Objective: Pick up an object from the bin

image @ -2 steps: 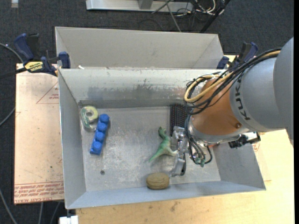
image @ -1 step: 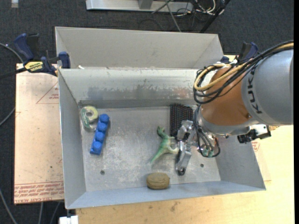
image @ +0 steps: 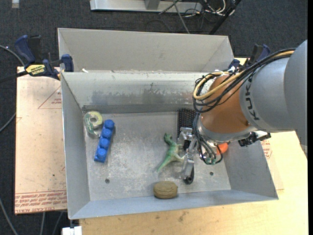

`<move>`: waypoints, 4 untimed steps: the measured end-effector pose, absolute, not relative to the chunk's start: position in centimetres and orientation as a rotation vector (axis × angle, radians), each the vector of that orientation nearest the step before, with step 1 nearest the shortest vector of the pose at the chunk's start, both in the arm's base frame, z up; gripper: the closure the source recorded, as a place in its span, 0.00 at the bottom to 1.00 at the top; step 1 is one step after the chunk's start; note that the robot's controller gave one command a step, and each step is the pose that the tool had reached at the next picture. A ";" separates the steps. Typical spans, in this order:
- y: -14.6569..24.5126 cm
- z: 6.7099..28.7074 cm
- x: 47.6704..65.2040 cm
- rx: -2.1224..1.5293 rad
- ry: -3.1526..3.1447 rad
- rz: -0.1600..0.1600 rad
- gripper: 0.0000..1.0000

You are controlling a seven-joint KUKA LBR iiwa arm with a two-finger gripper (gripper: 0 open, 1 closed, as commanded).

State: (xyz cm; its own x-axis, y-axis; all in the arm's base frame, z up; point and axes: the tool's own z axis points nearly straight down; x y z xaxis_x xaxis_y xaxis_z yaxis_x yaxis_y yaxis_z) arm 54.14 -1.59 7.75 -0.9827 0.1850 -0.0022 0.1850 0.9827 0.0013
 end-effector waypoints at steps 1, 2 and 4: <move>-1.2 7.2 53.6 0.410 3.104 0.004 1.00; -1.2 7.2 53.5 0.411 3.105 0.003 1.00; -1.2 9.1 53.2 0.411 3.120 0.001 1.00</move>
Offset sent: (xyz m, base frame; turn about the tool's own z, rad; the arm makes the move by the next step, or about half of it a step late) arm 0.0000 0.0000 0.0000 0.0000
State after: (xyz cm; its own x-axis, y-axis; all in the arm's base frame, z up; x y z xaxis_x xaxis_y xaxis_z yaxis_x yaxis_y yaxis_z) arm 53.19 -1.20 9.13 -0.9659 0.2588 0.0054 0.2588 0.9659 -0.0001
